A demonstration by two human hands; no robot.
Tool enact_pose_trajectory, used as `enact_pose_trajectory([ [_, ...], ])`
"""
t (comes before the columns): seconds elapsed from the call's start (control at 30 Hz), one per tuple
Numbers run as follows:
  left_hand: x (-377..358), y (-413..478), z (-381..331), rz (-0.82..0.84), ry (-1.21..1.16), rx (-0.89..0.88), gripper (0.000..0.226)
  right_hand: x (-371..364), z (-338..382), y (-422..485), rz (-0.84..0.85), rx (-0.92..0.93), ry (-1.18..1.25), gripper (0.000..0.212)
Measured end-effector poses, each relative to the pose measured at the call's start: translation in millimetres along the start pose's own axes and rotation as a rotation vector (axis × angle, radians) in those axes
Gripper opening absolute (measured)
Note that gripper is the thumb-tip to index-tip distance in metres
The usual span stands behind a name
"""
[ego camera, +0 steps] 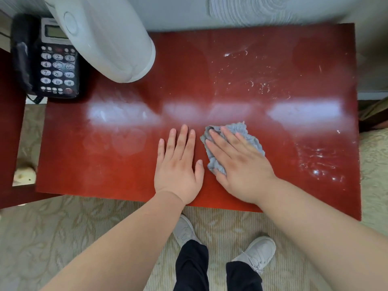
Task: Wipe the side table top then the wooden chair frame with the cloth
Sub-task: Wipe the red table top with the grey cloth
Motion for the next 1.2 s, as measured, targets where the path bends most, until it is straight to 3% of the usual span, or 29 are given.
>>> enact_pose_trajectory([
  [0.07, 0.0, -0.4, -0.1, -0.002, 0.005, 0.002, 0.074, 13.2, -23.9, 35.1, -0.028, -0.031, -0.001, 0.069],
  [0.17, 0.6, -0.7, 0.1, -0.003, 0.007, 0.008, 0.074, 33.5, -66.2, 74.6, -0.036, -0.251, 0.062, 0.067],
  [0.27, 1.0, -0.6, -0.8, 0.000, 0.001, 0.009, 0.075, 31.4, -57.2, 63.9, -0.079, -0.356, 0.103, 0.069],
  [0.4, 1.8, 0.0, -1.2, -0.007, -0.019, 0.002, 0.076, 5.2, 4.6, 5.5, -0.038, -0.181, 0.064, 0.071],
  [0.57, 1.6, -0.2, 0.5, -0.023, -0.023, -0.001, 0.076, 15.6, -14.1, 48.5, -0.020, -0.020, 0.015, 0.070],
  [0.7, 1.3, -1.2, 0.0, -0.012, -0.029, -0.001, 0.075, 36.7, -65.0, 95.3, -0.017, -0.233, 0.039, 0.073],
  [0.8, -0.2, -0.5, 0.4, 0.008, -0.017, 0.004, 0.075, 33.6, -58.7, 80.0, -0.061, -0.381, 0.097, 0.071],
  [0.87, 0.1, 0.1, 0.5, 0.015, -0.026, 0.003, 0.076, 26.6, -25.3, 56.4, -0.094, -0.331, 0.096, 0.071],
  [0.97, -0.3, 0.7, -0.2, 0.032, -0.032, -0.011, 0.076, 8.3, 14.9, 27.5, -0.003, -0.130, 0.038, 0.070],
  [1.1, -0.6, -0.5, 0.3, 0.042, -0.026, -0.003, 0.078, 14.6, 2.1, 61.6, -0.002, 0.056, -0.004, 0.068],
  [1.2, -0.9, -0.7, 0.6, 0.047, -0.044, -0.001, 0.079, 30.8, -33.1, 109.8, -0.068, -0.051, 0.007, 0.065],
])
Point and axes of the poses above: each hand's wrist, its own y-axis towards the middle knuckle, its own x-axis out of the back of the hand, z = x × y, the point moved 7 cm from there along y, towards the middle knuckle, and after that the axes turned 2 degrees about z, right-handed, at the moved point
